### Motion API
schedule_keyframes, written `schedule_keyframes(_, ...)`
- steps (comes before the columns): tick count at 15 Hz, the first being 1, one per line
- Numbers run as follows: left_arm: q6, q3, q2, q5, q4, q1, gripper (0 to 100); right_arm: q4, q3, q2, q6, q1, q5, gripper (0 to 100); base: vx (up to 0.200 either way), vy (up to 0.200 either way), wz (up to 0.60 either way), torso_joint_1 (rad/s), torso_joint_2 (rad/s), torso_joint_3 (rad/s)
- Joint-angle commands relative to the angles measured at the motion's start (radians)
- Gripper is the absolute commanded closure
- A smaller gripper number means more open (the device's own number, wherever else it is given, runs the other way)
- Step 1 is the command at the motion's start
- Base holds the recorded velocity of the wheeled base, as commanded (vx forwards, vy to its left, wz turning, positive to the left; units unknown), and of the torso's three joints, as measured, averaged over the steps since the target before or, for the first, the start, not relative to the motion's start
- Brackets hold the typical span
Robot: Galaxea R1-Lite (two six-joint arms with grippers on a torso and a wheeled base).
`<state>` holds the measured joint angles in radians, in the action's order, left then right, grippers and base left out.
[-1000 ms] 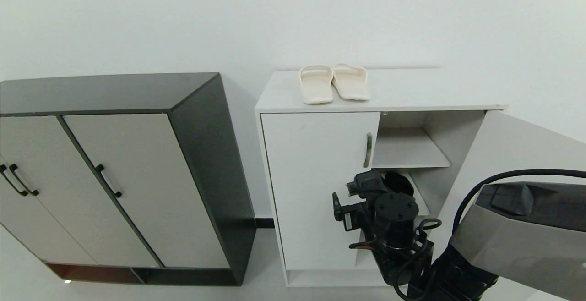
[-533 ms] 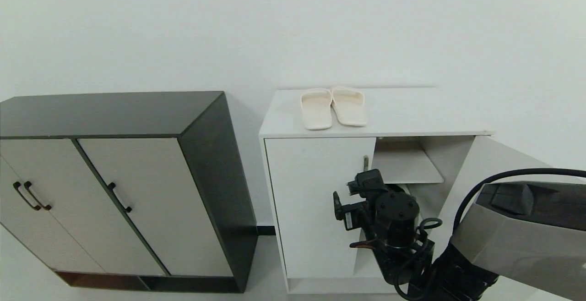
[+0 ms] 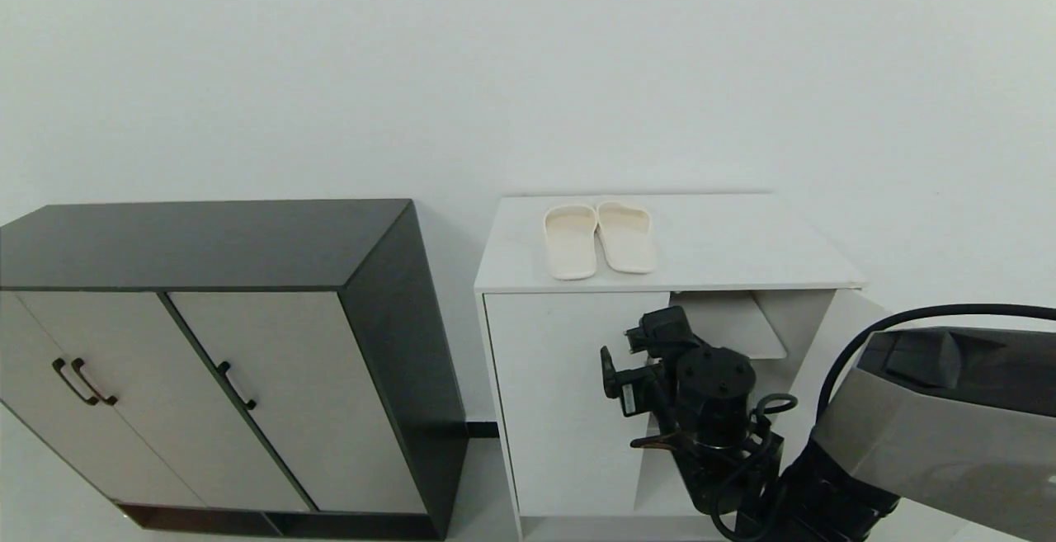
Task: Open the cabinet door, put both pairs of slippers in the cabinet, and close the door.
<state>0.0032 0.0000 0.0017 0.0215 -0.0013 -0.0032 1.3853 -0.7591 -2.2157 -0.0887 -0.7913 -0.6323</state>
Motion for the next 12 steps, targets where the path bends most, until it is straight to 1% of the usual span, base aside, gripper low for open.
schedule_keyframes(1, 0.0, 0.0, 0.0, 0.0, 0.0, 0.0, 100, 0.0, 0.004, -0.002, -0.003, 0.0, 0.002, 0, 0.0, 0.0, 0.0, 0.286, -0.62, -0.339)
schedule_keyframes(3, 0.0, 0.0, 0.0, 0.0, 0.0, 0.0, 100, 0.017, 0.009, -0.001, -0.045, 0.0, 0.008, 0, 0.0, 0.0, 0.0, 0.161, -0.38, -0.181)
schedule_keyframes(4, 0.001, 0.0, 0.0, 0.0, 0.0, 0.0, 100, 0.026, 0.004, 0.005, -0.069, 0.0, 0.008, 0, 0.0, 0.0, 0.0, 0.041, -0.07, -0.046)
schedule_keyframes(5, 0.003, 0.0, 0.0, 0.0, 0.0, 0.0, 100, -0.006, -0.032, 0.022, -0.068, -0.002, 0.008, 0, 0.0, 0.0, 0.0, 0.0, 0.0, 0.0)
schedule_keyframes(6, 0.0, 0.0, 0.0, 0.0, 0.0, 0.0, 100, -0.101, -0.1, 0.039, -0.051, -0.002, 0.006, 0, 0.0, 0.0, 0.0, 0.0, 0.0, 0.0)
schedule_keyframes(7, 0.001, 0.0, 0.0, 0.0, 0.0, 0.0, 100, -0.247, -0.164, 0.087, -0.005, -0.006, 0.006, 0, 0.0, 0.0, 0.0, 0.0, 0.0, 0.0)
schedule_keyframes(8, 0.001, 0.0, 0.0, 0.0, 0.0, 0.0, 100, -0.324, -0.195, 0.107, 0.02, -0.014, 0.008, 0, 0.0, 0.0, 0.0, 0.0, 0.0, 0.0)
schedule_keyframes(9, 0.001, 0.0, 0.0, 0.0, 0.0, 0.0, 100, -0.569, -0.309, 0.165, 0.136, -0.039, 0.006, 0, 0.0, 0.0, 0.0, 0.0, 0.0, 0.0)
schedule_keyframes(10, 0.001, 0.0, 0.0, 0.0, 0.0, 0.0, 100, -0.747, -0.411, 0.189, 0.228, -0.052, -0.004, 0, 0.0, 0.0, 0.0, 0.0, 0.0, 0.0)
schedule_keyframes(11, 0.001, 0.0, 0.0, 0.0, 0.0, 0.0, 100, -0.865, -0.491, 0.192, 0.294, -0.054, -0.015, 0, 0.0, 0.0, 0.0, 0.0, 0.0, 0.0)
schedule_keyframes(12, 0.001, 0.0, 0.0, 0.0, 0.0, 0.0, 100, -0.939, -0.543, 0.188, 0.336, -0.052, -0.053, 0, 0.0, 0.0, 0.0, 0.0, 0.0, 0.0)
